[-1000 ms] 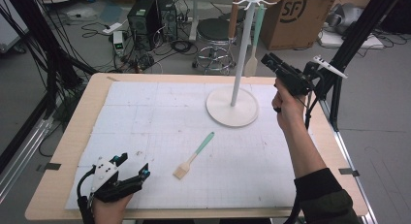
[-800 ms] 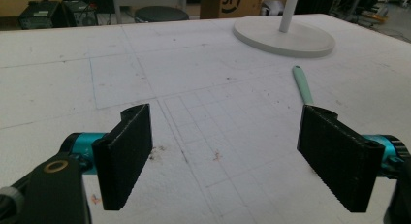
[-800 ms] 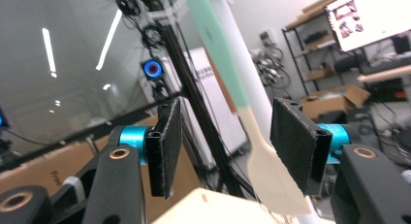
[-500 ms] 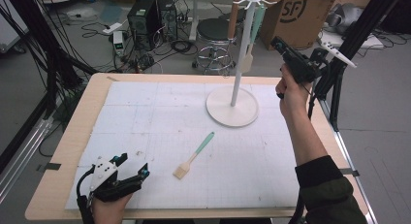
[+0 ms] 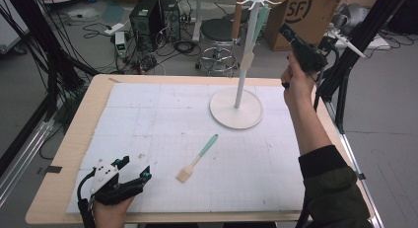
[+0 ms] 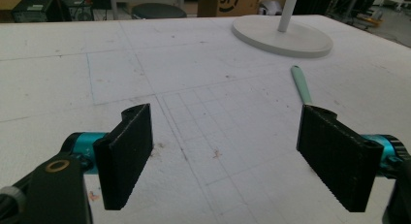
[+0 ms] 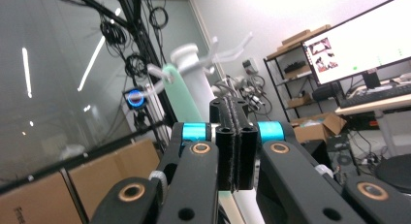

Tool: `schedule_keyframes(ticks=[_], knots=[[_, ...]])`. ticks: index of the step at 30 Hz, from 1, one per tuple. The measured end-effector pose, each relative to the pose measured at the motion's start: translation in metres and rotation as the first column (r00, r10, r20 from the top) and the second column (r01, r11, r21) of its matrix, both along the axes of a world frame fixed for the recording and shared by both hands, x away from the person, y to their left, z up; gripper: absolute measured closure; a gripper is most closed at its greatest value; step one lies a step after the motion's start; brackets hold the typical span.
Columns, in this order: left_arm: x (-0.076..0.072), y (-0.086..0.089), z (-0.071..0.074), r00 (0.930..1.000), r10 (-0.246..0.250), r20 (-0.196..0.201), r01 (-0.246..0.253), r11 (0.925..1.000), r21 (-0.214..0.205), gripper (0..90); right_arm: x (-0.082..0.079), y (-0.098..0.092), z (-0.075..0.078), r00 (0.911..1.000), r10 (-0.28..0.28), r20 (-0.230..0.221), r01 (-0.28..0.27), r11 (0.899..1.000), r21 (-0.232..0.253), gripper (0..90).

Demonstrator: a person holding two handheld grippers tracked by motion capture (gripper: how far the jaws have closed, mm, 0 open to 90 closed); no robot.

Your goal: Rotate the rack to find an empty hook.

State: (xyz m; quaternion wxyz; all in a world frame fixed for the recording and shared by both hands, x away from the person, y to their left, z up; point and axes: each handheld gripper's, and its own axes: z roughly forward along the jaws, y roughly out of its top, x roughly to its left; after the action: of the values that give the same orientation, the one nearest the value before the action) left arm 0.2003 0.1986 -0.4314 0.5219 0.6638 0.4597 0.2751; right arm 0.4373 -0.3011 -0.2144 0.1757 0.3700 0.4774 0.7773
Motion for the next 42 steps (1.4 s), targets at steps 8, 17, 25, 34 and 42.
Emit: schedule_keyframes(ticks=[8,17,25,34,42], knots=[[0.000,0.001,0.000,1.0000,-0.003,0.002,0.003,1.0000,-0.006,21.5,0.013,0.005,0.011,0.9999,-0.002,0.016,0.001,0.999,0.035,90.0],[-0.002,0.003,0.003,0.9999,-0.001,0.016,0.001,0.9999,-0.014,21.7,0.019,0.012,0.020,0.9995,0.007,0.030,-0.008,0.999,0.046,90.0],[-0.001,0.005,0.002,0.9999,0.000,0.011,0.001,0.9995,-0.031,21.9,0.031,0.013,0.022,0.9997,0.009,0.023,-0.011,0.998,0.062,90.0],[0.000,0.005,0.000,1.0000,-0.004,0.005,0.004,0.9997,-0.023,21.9,0.042,0.019,0.024,0.9992,0.025,0.030,-0.027,0.997,0.074,90.0],[-0.002,0.005,0.003,0.9998,-0.002,0.018,0.002,0.9997,-0.026,21.9,0.032,0.028,0.026,0.9980,0.049,0.041,-0.052,0.996,0.068,90.0]])
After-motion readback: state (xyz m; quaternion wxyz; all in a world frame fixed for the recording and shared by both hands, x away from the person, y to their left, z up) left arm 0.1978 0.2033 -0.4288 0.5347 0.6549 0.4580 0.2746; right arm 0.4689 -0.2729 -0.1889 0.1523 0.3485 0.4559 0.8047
